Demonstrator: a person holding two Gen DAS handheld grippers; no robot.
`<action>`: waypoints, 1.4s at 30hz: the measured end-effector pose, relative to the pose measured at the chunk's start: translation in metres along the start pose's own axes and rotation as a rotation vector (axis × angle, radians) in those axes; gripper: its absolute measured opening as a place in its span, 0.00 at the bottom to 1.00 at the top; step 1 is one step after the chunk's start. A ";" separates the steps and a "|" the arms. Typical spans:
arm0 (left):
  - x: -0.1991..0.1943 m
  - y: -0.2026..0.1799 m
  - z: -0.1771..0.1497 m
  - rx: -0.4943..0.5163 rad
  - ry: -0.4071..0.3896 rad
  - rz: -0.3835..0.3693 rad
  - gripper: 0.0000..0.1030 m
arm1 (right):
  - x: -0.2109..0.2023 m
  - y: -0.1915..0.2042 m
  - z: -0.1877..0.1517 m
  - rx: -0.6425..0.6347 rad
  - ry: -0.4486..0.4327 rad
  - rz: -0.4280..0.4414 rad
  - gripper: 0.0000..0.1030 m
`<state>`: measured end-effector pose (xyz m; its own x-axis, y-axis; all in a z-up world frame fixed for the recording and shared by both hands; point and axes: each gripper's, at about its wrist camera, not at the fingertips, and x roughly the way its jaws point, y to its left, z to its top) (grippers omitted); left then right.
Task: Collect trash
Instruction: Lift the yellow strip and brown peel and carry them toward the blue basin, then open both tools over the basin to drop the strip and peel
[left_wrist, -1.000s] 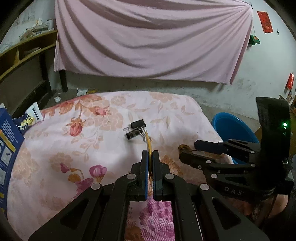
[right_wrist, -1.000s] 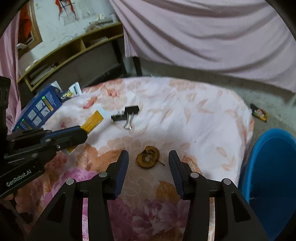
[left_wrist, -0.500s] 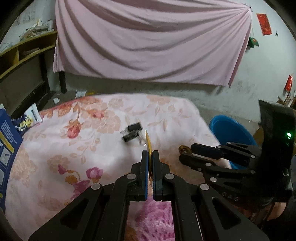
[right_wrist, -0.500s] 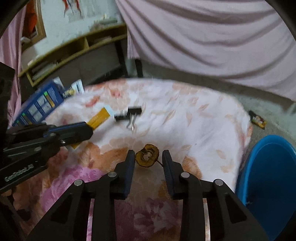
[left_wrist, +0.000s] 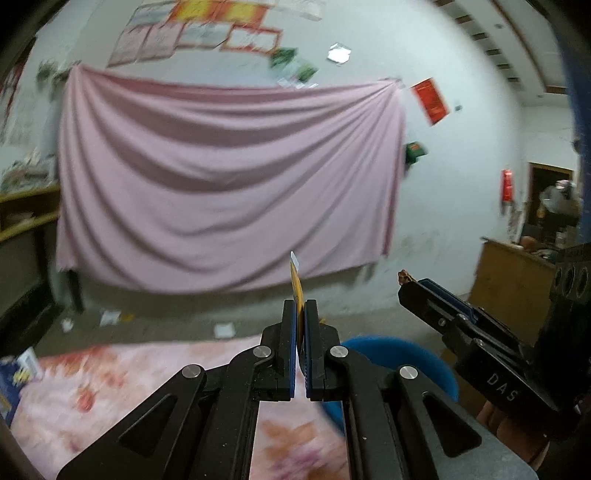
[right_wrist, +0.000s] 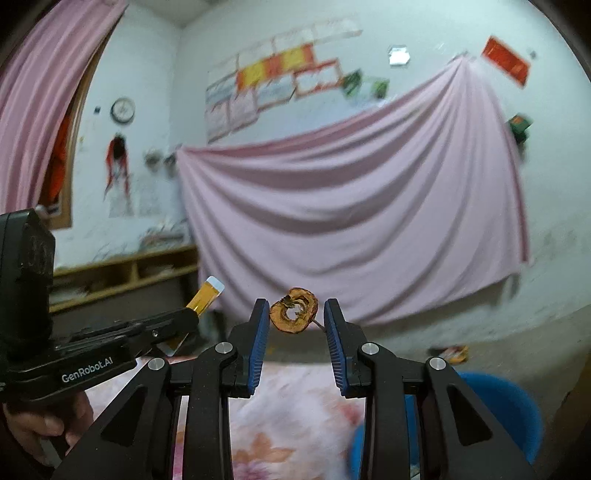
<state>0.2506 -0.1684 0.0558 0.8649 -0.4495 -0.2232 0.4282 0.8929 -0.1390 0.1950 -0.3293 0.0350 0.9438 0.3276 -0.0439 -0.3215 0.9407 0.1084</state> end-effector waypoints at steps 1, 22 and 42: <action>0.002 -0.010 0.003 0.021 -0.021 -0.023 0.02 | -0.005 -0.004 0.002 0.000 -0.020 -0.017 0.27; 0.078 -0.130 -0.023 0.129 0.158 -0.245 0.02 | -0.054 -0.109 -0.030 0.135 0.132 -0.361 0.28; 0.101 -0.117 -0.042 0.056 0.370 -0.197 0.04 | -0.027 -0.118 -0.048 0.165 0.315 -0.341 0.29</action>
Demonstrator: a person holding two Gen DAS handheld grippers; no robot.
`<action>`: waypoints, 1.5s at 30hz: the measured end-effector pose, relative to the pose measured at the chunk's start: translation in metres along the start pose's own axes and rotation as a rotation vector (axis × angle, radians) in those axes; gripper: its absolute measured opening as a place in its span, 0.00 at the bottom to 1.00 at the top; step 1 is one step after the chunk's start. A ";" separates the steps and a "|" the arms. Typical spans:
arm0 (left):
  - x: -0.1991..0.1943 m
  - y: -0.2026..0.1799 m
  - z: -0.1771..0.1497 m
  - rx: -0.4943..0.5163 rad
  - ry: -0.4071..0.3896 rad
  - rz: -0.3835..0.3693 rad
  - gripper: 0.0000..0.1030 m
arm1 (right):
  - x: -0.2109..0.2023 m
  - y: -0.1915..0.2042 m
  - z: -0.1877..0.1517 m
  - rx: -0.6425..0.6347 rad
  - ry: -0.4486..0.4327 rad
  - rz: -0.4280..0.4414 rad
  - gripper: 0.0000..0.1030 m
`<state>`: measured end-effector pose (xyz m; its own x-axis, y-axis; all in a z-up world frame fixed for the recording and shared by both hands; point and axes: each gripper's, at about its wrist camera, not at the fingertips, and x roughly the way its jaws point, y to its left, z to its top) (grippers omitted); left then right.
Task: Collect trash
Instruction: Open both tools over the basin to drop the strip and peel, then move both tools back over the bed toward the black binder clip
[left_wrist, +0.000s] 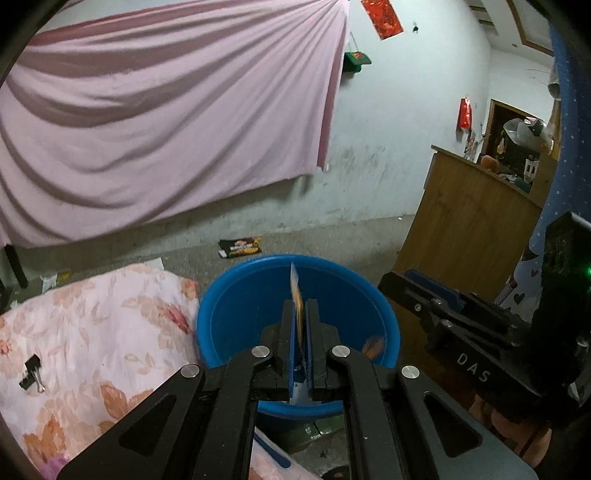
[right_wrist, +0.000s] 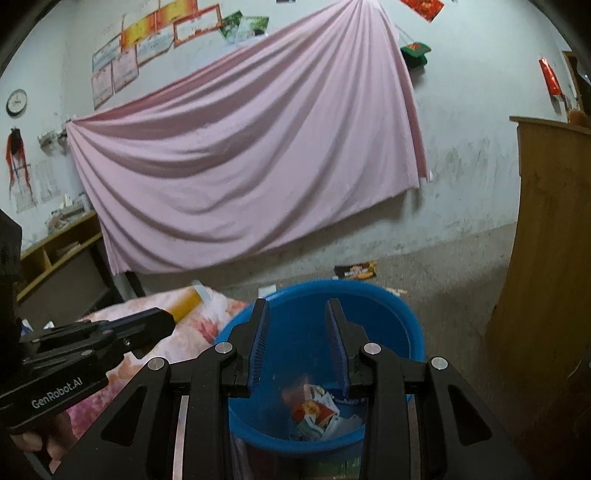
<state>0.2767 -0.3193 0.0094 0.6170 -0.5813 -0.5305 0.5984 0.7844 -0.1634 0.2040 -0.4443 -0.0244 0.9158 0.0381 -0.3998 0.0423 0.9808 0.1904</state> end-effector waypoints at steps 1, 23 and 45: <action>0.001 0.002 -0.001 -0.007 0.006 0.000 0.07 | 0.001 0.000 -0.001 0.000 0.009 0.000 0.29; -0.122 0.093 -0.006 -0.249 -0.295 0.265 0.80 | -0.021 0.067 0.029 0.010 -0.254 0.168 0.84; -0.218 0.187 -0.075 -0.138 -0.502 0.669 0.98 | 0.004 0.196 0.007 -0.219 -0.408 0.325 1.00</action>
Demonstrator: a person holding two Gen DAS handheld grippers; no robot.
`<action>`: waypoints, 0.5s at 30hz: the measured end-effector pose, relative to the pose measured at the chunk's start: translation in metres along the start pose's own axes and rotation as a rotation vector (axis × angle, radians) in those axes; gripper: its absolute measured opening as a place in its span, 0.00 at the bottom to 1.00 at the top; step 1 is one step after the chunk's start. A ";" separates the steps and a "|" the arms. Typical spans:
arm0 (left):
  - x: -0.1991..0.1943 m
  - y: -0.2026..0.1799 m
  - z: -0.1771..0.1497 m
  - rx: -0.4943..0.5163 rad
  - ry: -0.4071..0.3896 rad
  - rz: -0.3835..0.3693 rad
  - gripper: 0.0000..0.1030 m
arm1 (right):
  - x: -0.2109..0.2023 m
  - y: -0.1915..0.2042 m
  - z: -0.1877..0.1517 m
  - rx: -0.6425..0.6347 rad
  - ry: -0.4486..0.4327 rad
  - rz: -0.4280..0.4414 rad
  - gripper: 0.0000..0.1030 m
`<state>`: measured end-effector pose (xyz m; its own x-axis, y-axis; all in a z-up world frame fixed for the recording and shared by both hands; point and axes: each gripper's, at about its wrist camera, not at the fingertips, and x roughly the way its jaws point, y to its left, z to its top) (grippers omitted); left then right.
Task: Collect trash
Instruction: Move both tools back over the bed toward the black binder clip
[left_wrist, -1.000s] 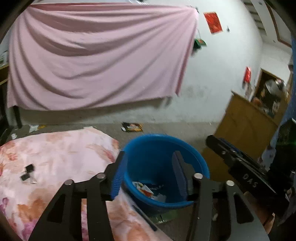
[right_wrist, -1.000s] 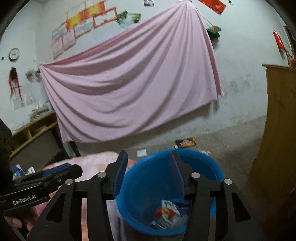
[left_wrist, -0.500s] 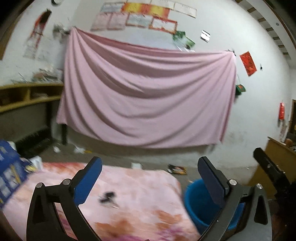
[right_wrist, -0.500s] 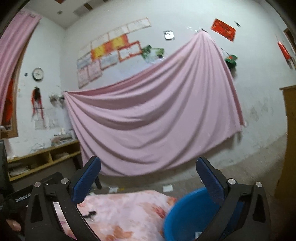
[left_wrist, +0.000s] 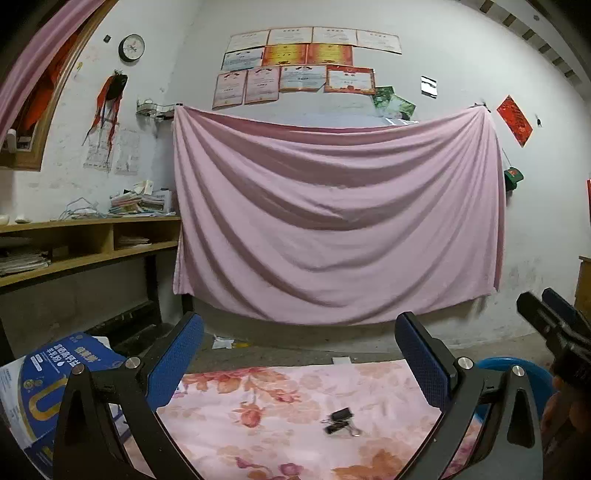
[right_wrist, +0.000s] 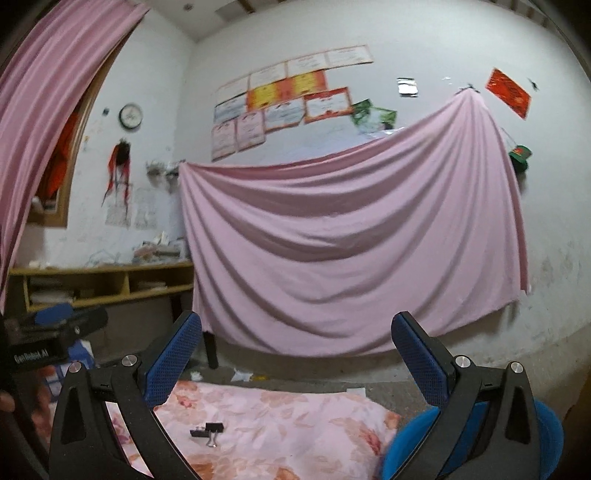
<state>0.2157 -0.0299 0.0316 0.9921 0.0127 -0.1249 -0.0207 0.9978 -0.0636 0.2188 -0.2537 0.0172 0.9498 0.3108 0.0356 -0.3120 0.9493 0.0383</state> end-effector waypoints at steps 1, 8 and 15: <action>0.002 0.004 -0.002 -0.001 0.002 0.005 0.98 | 0.006 0.003 -0.002 -0.005 0.018 0.009 1.00; 0.020 0.021 -0.015 0.000 0.046 0.000 0.98 | 0.037 0.016 -0.013 -0.014 0.127 0.049 1.00; 0.035 0.034 -0.025 -0.036 0.088 -0.005 0.98 | 0.071 0.025 -0.029 -0.022 0.283 0.093 0.97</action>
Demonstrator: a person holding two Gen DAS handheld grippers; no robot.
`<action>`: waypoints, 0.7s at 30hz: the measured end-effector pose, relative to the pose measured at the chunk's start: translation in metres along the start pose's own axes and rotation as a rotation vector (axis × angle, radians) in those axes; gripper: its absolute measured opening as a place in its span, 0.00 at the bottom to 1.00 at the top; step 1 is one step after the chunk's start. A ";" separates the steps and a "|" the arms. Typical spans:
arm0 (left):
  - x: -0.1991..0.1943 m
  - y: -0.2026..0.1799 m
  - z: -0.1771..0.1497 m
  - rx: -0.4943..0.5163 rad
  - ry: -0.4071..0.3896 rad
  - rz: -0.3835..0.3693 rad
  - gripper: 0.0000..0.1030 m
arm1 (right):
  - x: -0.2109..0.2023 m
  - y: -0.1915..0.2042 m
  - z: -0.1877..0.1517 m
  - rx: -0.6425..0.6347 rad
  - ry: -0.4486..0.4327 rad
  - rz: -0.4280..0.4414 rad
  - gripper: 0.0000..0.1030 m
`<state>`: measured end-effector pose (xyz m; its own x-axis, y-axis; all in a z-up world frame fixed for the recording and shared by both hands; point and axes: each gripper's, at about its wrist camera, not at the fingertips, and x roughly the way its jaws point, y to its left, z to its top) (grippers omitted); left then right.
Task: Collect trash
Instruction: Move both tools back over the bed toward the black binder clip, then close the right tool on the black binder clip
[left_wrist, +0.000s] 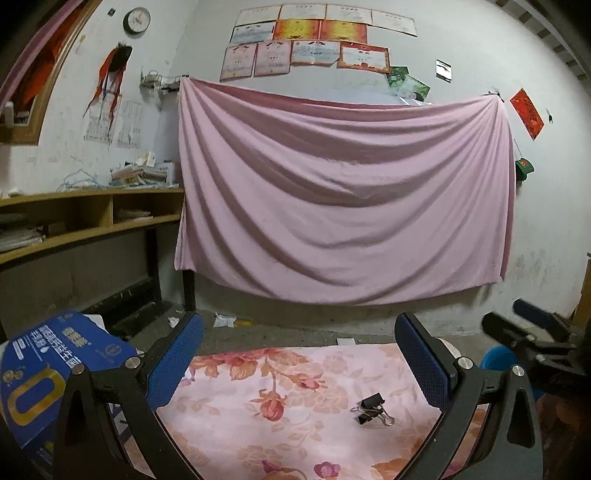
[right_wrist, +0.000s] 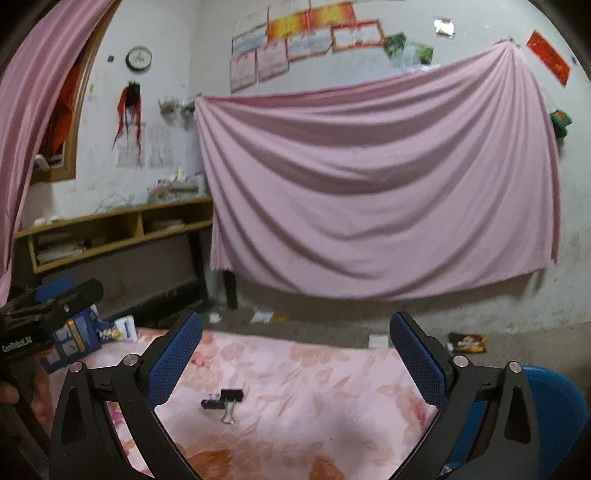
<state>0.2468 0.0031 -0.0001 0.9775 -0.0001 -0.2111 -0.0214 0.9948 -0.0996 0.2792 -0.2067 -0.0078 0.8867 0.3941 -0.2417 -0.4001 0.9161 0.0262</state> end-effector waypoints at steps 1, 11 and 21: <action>0.003 0.002 -0.002 -0.003 0.008 0.000 0.98 | 0.006 0.003 -0.001 -0.010 0.026 0.007 0.95; 0.049 0.011 -0.016 -0.022 0.239 -0.010 0.97 | 0.062 0.016 -0.016 -0.053 0.329 0.091 0.69; 0.105 -0.015 -0.048 0.035 0.559 -0.184 0.60 | 0.094 0.010 -0.032 -0.016 0.545 0.159 0.46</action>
<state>0.3393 -0.0165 -0.0675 0.7054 -0.2170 -0.6748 0.1542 0.9762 -0.1528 0.3512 -0.1624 -0.0618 0.5695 0.4282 -0.7017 -0.5259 0.8458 0.0894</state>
